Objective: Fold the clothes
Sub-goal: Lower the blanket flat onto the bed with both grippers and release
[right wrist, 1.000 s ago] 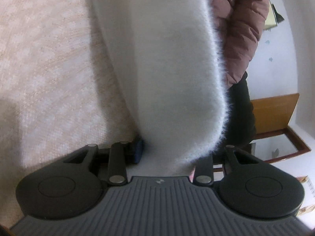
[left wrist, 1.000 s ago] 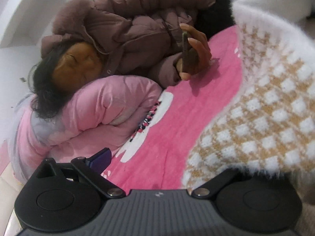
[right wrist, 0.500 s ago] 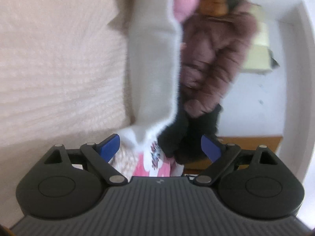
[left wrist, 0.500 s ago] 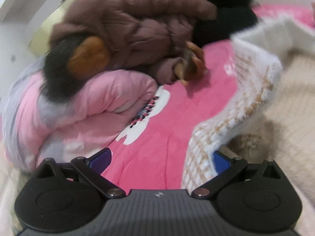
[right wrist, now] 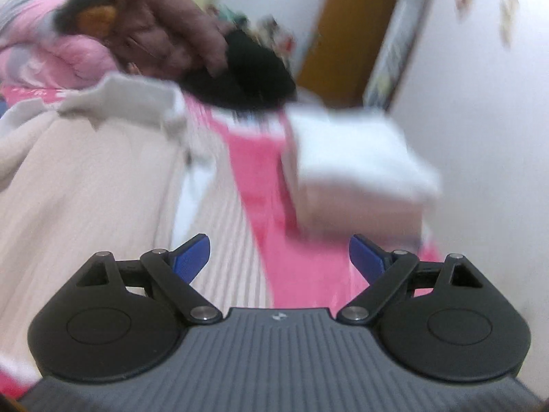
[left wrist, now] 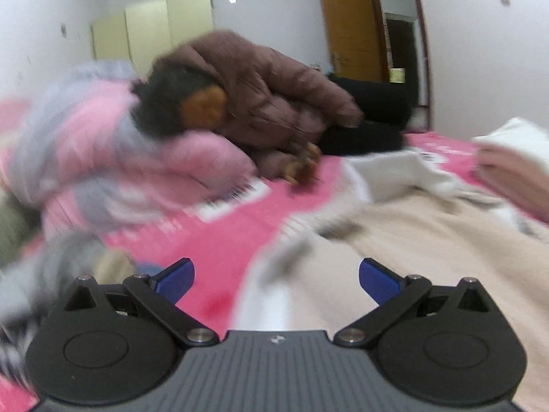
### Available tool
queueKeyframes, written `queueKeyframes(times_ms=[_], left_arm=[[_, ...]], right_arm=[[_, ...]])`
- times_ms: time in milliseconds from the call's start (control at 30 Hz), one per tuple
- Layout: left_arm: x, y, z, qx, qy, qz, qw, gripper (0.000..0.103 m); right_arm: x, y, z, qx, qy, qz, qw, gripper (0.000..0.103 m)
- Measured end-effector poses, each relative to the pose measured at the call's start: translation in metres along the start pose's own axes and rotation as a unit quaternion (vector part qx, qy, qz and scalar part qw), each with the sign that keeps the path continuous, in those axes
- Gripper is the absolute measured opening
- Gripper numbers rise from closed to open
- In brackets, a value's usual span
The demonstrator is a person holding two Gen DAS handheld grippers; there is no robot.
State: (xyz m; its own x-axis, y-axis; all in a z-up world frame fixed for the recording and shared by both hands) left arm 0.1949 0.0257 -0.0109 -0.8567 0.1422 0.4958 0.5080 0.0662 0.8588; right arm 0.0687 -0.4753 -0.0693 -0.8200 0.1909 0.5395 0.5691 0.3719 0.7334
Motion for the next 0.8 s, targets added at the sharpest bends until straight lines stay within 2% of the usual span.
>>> queueKeyframes(times_ms=[100,167,267,333,367,400,467,533,633,800], left_arm=[[0.024,-0.029,-0.015,0.033,-0.038,0.028,0.9983,0.103],[0.034,-0.047,-0.025,0.053,-0.057,0.045,0.9960,0.103],[0.045,-0.075,-0.041,0.077,-0.076,0.063,0.9921,0.103],[0.049,-0.090,-0.052,0.076,-0.081,0.067,0.9915,0.103],[0.051,-0.098,-0.057,0.075,-0.083,0.069,0.9913,0.103],[0.052,-0.105,-0.063,0.067,-0.083,0.069,0.9919,0.103],[0.051,-0.117,-0.073,0.047,-0.079,0.070,0.9932,0.103],[0.048,-0.126,-0.082,0.031,-0.077,0.074,0.9938,0.102],[0.044,-0.137,-0.092,0.005,-0.070,0.073,0.9948,0.102],[0.034,-0.150,-0.105,-0.033,-0.058,0.080,0.9946,0.102]], right_arm=[[-0.011,-0.047,0.009,-0.066,0.045,0.044,0.996,0.089],[-0.023,-0.068,0.016,-0.116,0.078,0.053,0.989,0.089],[-0.044,-0.091,0.016,-0.207,0.118,0.059,0.969,0.090],[-0.054,-0.098,0.014,-0.258,0.134,0.055,0.955,0.087],[-0.054,-0.098,0.015,-0.263,0.138,0.047,0.954,0.073],[-0.055,-0.097,0.017,-0.259,0.137,0.043,0.955,0.066],[-0.050,-0.097,0.023,-0.238,0.128,0.040,0.962,0.040],[-0.037,-0.097,0.025,-0.232,0.135,0.026,0.963,0.027],[-0.019,-0.086,0.015,-0.253,0.132,-0.017,0.958,0.022],[0.013,-0.034,-0.022,-0.265,0.121,-0.111,0.950,0.021]])
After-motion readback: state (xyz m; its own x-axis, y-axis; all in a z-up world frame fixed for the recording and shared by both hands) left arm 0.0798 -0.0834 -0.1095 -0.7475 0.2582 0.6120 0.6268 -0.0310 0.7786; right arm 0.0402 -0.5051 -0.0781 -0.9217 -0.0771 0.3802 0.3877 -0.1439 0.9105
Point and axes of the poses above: each gripper's, at about its wrist camera, not at the fingertips, and x roughly against the way its jaws point, z to its left, y to its top, the point moved 7 cm from there along -x, roughly the way its jaws point, and after that the axes turned 15 degrees about x, right-handed, at the moved point
